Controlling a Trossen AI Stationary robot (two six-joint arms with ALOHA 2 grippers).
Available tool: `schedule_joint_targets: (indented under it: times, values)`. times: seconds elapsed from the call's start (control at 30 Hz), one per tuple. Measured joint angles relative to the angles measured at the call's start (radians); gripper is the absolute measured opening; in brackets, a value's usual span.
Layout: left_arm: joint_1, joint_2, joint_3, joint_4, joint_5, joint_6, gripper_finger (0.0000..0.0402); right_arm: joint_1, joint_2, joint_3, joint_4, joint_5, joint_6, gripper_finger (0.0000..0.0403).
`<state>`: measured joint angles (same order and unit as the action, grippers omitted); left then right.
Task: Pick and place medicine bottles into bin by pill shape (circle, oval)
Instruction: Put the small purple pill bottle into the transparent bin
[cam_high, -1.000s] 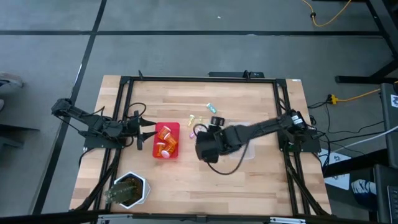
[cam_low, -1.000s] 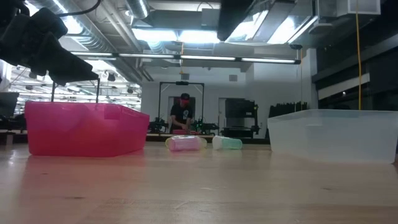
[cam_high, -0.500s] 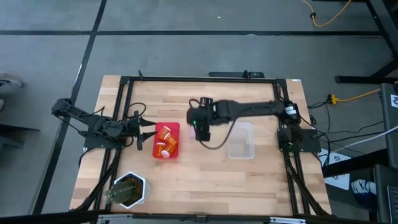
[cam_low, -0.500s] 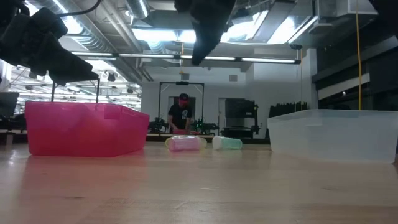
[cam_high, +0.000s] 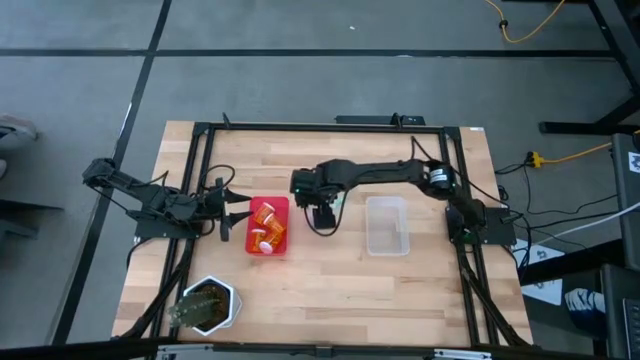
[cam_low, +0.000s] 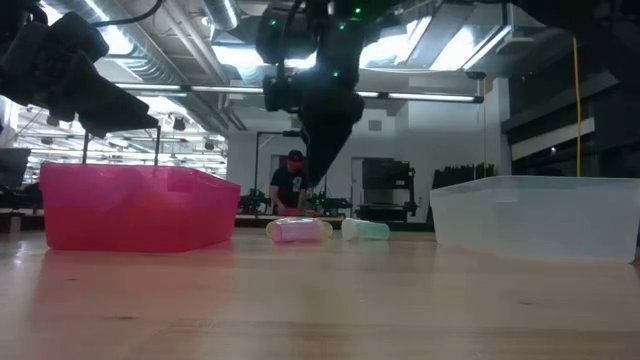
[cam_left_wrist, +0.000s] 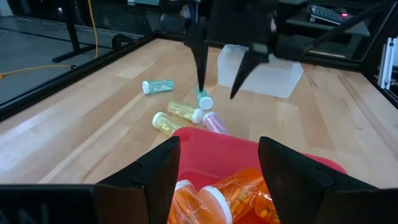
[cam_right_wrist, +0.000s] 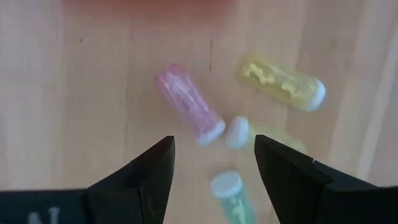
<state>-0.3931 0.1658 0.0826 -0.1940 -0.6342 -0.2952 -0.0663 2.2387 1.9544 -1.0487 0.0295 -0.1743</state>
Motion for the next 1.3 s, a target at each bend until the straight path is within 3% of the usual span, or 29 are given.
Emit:
schedule_joint_targets:
  times: [0.53,0.77,0.9,1.0,1.3]
  values:
    - [0.0,0.0,0.0,0.0,0.0,0.0,0.0212,0.026,0.148,0.002,0.079,0.035,-0.068,0.0223]
    - [0.0,0.0,0.0,0.0,0.0,0.0,0.0212,0.033,0.149,0.004,0.06,0.061,-0.017,0.0161]
    - [0.0,0.0,0.0,0.0,0.0,0.0,0.0212,0.041,0.112,-0.003,-0.039,0.092,-0.012,0.0105]
    - [0.0,0.0,0.0,0.0,0.0,0.0,0.0212,0.07,0.049,-0.001,-0.129,0.186,-0.006,0.0077]
    - [0.0,0.0,0.0,0.0,0.0,0.0,0.0212,0.168,-0.164,0.002,-0.415,0.255,0.196,0.0096]
